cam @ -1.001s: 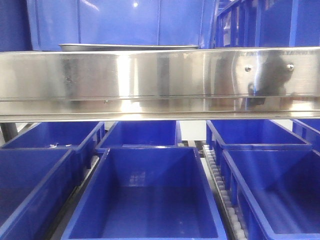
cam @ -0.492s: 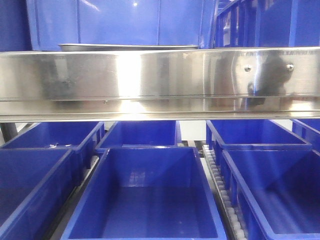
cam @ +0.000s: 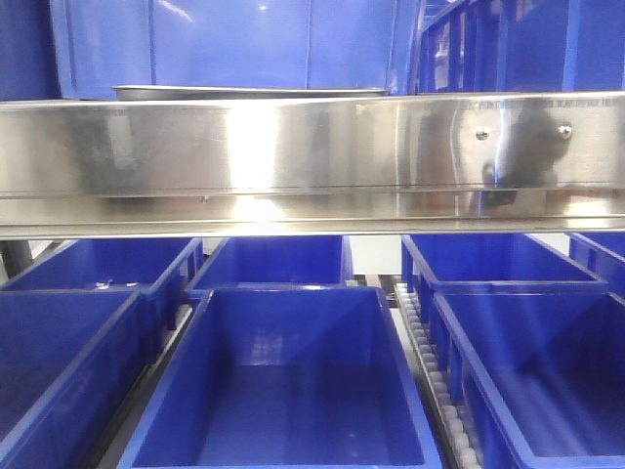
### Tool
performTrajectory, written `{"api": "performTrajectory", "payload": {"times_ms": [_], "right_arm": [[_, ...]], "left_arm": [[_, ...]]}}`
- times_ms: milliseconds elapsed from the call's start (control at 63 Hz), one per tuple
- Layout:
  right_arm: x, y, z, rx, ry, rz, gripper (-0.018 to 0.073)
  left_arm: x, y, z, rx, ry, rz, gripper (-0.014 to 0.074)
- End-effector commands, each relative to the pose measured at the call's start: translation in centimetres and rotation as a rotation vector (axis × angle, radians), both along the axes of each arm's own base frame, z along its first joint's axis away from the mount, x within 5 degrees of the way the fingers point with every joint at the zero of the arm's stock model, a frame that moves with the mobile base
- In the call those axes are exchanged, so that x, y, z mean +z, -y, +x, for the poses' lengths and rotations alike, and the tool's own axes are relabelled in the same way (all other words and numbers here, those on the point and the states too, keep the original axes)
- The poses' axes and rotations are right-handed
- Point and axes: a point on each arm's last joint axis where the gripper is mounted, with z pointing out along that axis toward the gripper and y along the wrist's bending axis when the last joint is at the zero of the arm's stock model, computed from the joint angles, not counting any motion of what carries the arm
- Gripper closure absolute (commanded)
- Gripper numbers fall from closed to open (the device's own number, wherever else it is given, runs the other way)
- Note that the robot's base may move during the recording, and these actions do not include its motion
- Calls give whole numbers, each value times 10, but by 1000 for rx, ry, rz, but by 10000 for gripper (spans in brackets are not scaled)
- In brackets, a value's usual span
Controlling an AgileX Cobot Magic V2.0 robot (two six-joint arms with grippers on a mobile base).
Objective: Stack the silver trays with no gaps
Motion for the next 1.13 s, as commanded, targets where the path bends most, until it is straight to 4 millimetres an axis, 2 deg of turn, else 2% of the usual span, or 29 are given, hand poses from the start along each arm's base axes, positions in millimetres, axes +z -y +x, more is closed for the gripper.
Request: {"api": "performTrajectory", "payload": {"times_ms": [0,1112], "right_arm": [[3,0,0,-1,36,1,638],[3,0,0,-1,36,1,638]], "left_arm": [[2,0,0,3,21,46,615],[2,0,0,2,28,49,615]]}}
